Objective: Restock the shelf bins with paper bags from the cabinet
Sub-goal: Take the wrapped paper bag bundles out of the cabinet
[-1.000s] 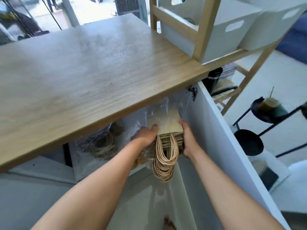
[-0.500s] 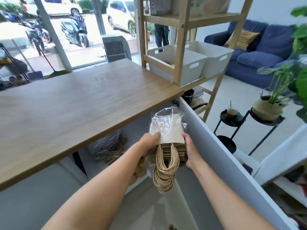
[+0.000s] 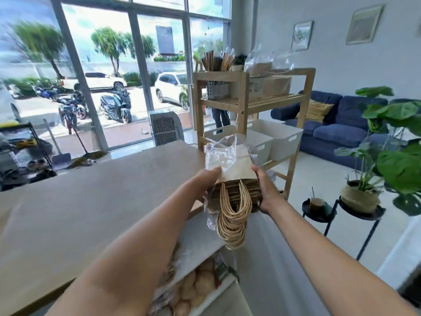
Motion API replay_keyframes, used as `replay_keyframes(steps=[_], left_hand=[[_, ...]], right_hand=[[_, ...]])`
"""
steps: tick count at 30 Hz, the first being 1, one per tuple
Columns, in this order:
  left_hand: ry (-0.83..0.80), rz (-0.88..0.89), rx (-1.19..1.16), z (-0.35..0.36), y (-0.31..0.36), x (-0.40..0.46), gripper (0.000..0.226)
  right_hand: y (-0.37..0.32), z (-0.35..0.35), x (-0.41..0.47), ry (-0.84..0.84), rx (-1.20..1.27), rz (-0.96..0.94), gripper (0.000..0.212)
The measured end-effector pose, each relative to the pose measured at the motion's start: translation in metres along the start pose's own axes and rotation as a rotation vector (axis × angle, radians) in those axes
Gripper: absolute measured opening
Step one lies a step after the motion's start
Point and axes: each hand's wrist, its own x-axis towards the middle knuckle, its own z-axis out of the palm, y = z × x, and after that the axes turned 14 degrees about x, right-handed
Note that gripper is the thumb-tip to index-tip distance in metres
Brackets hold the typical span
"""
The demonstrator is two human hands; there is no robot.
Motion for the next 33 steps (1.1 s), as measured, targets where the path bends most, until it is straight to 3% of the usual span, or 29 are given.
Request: replay_keyframes(steps=[9, 13, 15, 18, 21, 27, 30, 33], left_hand=[[0.021, -0.063, -0.142, -0.067, 0.045, 0.052, 0.064], [0.091, -0.108, -0.191, -0.093, 0.05, 0.081, 0.062], [0.147, -0.143, -0.205, -0.103, 0.047, 0.093, 0.06], [0.19, -0.166, -0.241, -0.118, 0.037, 0.114, 0.046], [0.202, -0.226, -0.261, -0.135, 0.02, 0.138, 0.035], [0.194, -0.28, -0.266, -0.162, -0.017, 0.2, 0.044], [0.129, -0.294, -0.29, -0.174, -0.031, 0.235, 0.062], [0.134, -0.329, -0.329, -0.183, -0.039, 0.259, 0.061]], right_hand=[[-0.051, 0.059, 0.104, -0.172, -0.15, 0.055, 0.046], [-0.055, 0.082, 0.157, -0.209, -0.212, 0.154, 0.056], [-0.052, 0.093, 0.175, -0.227, -0.255, 0.233, 0.049], [-0.041, 0.105, 0.207, -0.261, -0.305, 0.368, 0.039], [-0.021, 0.113, 0.247, -0.244, -0.384, 0.391, 0.046], [0.017, 0.135, 0.293, -0.175, -0.382, 0.417, 0.027], [0.034, 0.142, 0.323, -0.162, -0.362, 0.413, 0.036], [0.04, 0.152, 0.342, -0.125, -0.419, 0.388, 0.048]])
